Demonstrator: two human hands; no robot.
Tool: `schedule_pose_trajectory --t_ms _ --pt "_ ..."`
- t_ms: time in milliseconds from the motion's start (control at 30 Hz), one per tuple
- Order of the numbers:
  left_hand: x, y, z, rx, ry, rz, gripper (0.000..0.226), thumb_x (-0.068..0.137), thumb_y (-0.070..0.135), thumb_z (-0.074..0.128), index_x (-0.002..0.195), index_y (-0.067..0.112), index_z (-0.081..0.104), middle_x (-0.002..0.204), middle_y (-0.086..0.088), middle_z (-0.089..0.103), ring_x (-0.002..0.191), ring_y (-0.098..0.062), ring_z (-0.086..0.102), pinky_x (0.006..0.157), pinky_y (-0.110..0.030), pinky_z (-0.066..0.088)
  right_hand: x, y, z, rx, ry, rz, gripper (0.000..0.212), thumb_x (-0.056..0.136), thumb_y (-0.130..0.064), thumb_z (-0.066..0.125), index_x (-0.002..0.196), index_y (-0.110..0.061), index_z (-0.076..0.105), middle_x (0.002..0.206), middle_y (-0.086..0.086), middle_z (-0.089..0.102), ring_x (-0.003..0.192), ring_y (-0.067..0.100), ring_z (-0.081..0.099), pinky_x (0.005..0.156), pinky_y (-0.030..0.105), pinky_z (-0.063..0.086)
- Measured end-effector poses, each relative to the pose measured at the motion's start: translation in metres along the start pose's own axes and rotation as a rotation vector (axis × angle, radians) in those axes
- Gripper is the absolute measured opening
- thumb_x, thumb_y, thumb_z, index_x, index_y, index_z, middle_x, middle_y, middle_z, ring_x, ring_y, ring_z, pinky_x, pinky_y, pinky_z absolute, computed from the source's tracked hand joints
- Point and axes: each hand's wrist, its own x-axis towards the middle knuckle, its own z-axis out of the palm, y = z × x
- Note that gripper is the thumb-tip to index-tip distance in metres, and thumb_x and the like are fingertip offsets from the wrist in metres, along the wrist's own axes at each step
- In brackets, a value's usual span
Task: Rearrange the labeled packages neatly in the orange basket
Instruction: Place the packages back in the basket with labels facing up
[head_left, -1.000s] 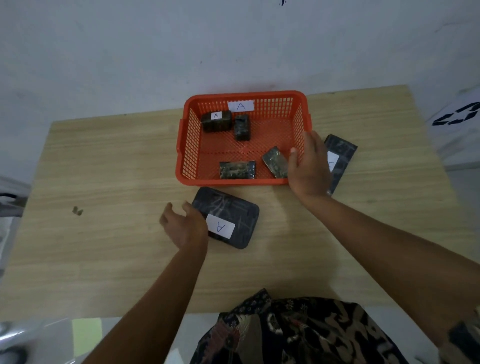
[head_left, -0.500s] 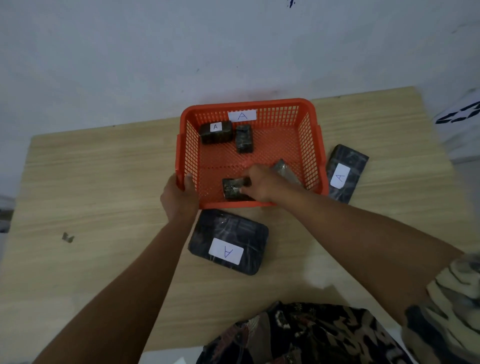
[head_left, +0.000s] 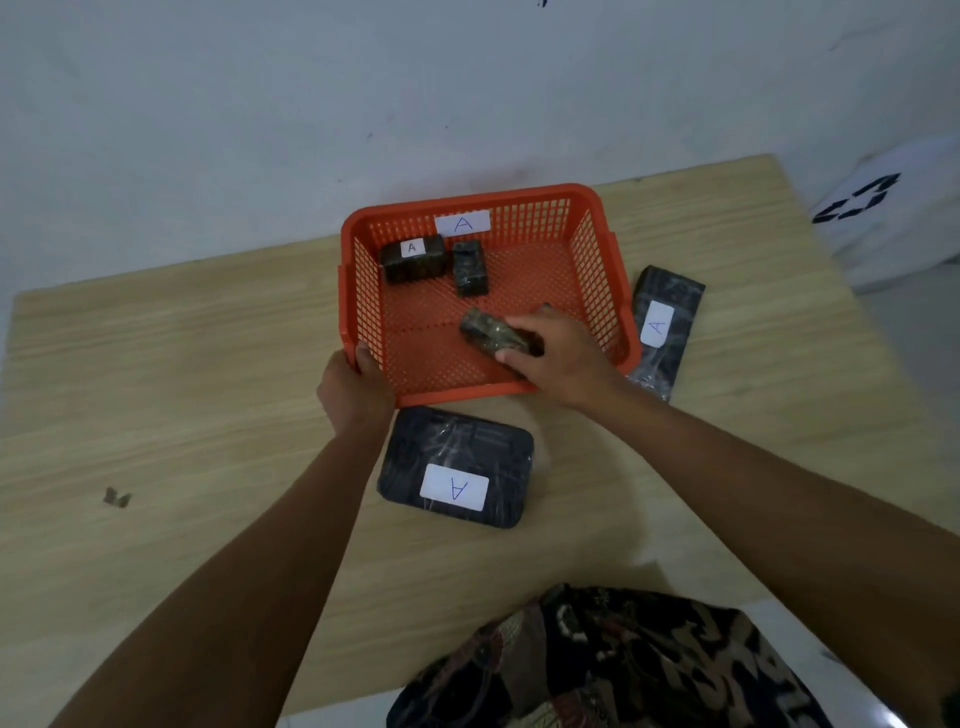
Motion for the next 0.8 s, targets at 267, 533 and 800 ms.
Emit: schedule_pose_trajectory --t_ms 267,533,800 --pt "-0.002 0.0 -0.002 -0.009 0.005 0.02 0.037 0.098 0.032 0.041 0.098 0.001 0.063 0.1 -0.022 0.068 0.093 -0.038 0.061 0.077 -0.04 0.046 -0.113 0.023 -0.006 -0.28 0.42 -0.382 0.037 0.087 -0.016 0.074 0.121 -0.002 0.067 0.112 0.013 0.066 0.101 0.023 0.064 0.088 0.031 0.055" --pt "0.0 -0.002 -0.003 0.018 -0.007 0.059 0.037 0.1 0.029 0.041 0.103 -0.002 0.061 0.106 -0.025 0.066 0.099 -0.04 0.06 0.079 -0.038 0.043 -0.161 0.061 0.037 -0.48 0.435 -0.093 0.033 0.074 -0.004 0.08 0.106 -0.004 0.072 0.101 0.014 0.069 0.087 0.033 0.066 0.066 0.039 0.058" --pt "0.001 -0.003 -0.001 0.011 0.008 0.07 0.038 0.099 0.03 0.042 0.102 -0.003 0.062 0.106 -0.026 0.066 0.1 -0.041 0.06 0.081 -0.038 0.043 -0.157 0.058 0.045 -0.485 0.257 0.011 0.027 0.071 -0.01 0.079 0.097 -0.006 0.07 0.097 0.014 0.066 0.085 0.037 0.064 0.061 0.043 0.055"
